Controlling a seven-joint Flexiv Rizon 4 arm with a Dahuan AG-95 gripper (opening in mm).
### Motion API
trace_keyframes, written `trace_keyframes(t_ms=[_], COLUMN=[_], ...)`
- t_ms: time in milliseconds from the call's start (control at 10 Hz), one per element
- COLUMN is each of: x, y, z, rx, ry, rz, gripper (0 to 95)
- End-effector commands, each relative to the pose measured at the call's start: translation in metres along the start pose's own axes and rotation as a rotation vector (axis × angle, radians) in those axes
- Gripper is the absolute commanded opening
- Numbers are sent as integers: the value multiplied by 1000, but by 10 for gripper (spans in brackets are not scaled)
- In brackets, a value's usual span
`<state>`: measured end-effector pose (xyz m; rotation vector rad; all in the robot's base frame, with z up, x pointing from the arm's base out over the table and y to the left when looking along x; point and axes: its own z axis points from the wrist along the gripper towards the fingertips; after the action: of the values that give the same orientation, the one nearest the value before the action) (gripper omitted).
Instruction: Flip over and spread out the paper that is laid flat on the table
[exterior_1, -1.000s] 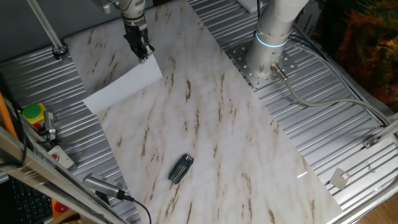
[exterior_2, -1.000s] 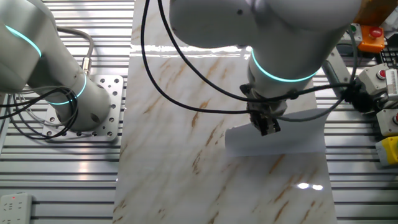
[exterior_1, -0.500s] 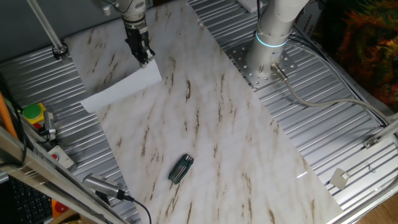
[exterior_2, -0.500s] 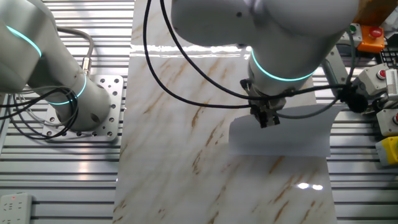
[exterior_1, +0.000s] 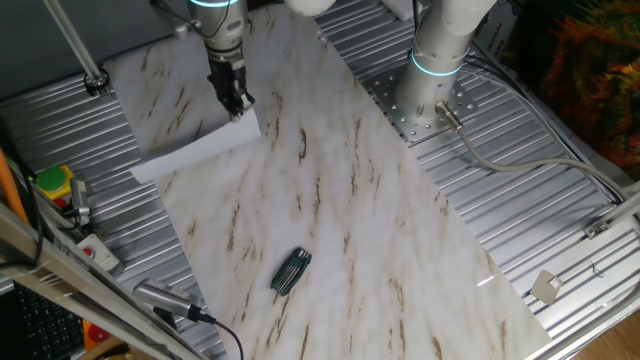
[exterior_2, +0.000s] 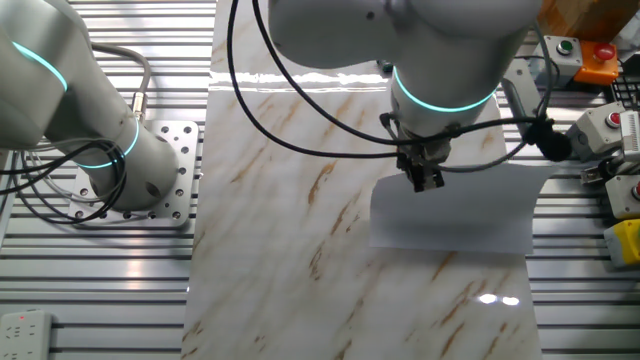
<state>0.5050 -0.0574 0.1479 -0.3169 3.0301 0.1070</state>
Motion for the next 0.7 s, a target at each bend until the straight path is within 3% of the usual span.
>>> trace_keyframes(t_ms=[100,400,700], x=[3,11,11], y=[3,9,9], z=[3,6,6], rx=[0,0,0], ry=[-5,-3,-4], rz=[7,9,8], gripper=[0,0,0])
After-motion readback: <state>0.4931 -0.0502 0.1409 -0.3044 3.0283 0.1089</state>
